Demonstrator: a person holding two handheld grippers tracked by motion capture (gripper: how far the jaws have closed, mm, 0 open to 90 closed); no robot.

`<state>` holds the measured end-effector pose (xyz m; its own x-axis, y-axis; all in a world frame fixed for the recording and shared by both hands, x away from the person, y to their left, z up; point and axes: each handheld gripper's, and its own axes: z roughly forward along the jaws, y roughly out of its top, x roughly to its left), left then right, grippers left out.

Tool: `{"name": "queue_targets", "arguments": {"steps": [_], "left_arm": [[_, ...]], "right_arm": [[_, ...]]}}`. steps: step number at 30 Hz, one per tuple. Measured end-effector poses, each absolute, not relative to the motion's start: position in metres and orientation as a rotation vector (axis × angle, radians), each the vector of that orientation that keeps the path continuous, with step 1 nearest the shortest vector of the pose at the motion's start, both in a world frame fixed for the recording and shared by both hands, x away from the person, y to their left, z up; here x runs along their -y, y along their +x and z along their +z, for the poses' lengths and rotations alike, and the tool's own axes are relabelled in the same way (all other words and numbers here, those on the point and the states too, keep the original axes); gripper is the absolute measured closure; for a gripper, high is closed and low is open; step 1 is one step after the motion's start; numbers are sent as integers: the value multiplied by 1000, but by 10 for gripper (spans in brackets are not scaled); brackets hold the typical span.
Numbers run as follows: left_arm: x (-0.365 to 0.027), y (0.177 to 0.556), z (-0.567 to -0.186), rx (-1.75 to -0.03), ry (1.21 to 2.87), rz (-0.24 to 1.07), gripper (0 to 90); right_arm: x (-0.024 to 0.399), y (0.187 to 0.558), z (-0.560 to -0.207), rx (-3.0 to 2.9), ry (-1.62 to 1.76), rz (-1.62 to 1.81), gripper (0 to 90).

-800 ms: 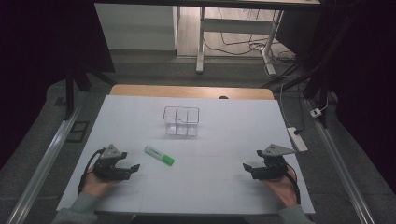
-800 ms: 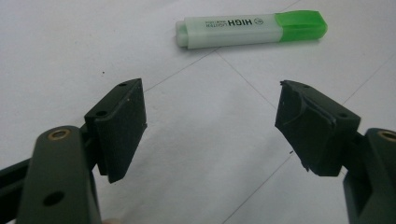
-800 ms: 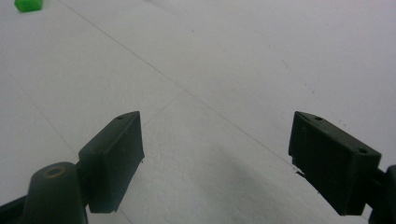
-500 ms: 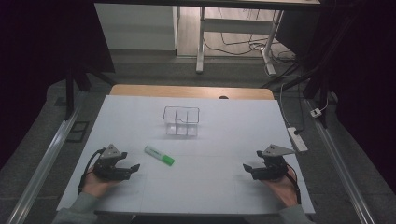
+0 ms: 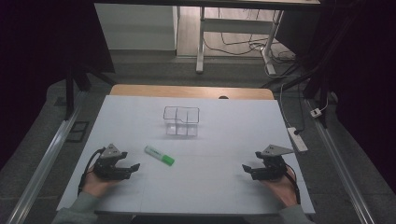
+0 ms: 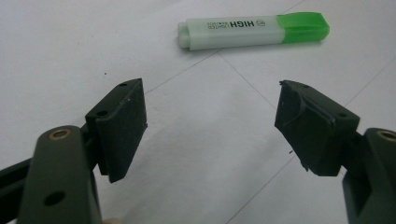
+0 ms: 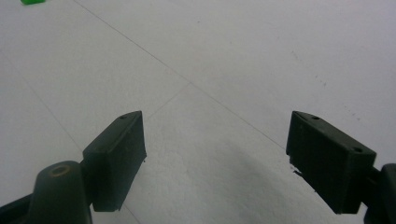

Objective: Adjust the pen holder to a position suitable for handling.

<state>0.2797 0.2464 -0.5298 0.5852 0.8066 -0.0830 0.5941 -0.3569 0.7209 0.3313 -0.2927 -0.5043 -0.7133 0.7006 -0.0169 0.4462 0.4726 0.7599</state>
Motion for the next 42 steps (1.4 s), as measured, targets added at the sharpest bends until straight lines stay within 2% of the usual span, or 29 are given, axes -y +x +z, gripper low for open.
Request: {"name": "queue_targets", "arguments": {"steps": [9,39,42], "left_arm": [[-245,284,-528,-1119,2078,380,251],[-223,336,-513,-1105,2095,384,282],[-222,340,-512,-1099,2085,383,306]], "right_arm": [[293,332,-505,-2400,976,1103,205],[293,333,-507,-2404,994,1102,208],[293,333,-507,-2405,994,1102,207]]}}
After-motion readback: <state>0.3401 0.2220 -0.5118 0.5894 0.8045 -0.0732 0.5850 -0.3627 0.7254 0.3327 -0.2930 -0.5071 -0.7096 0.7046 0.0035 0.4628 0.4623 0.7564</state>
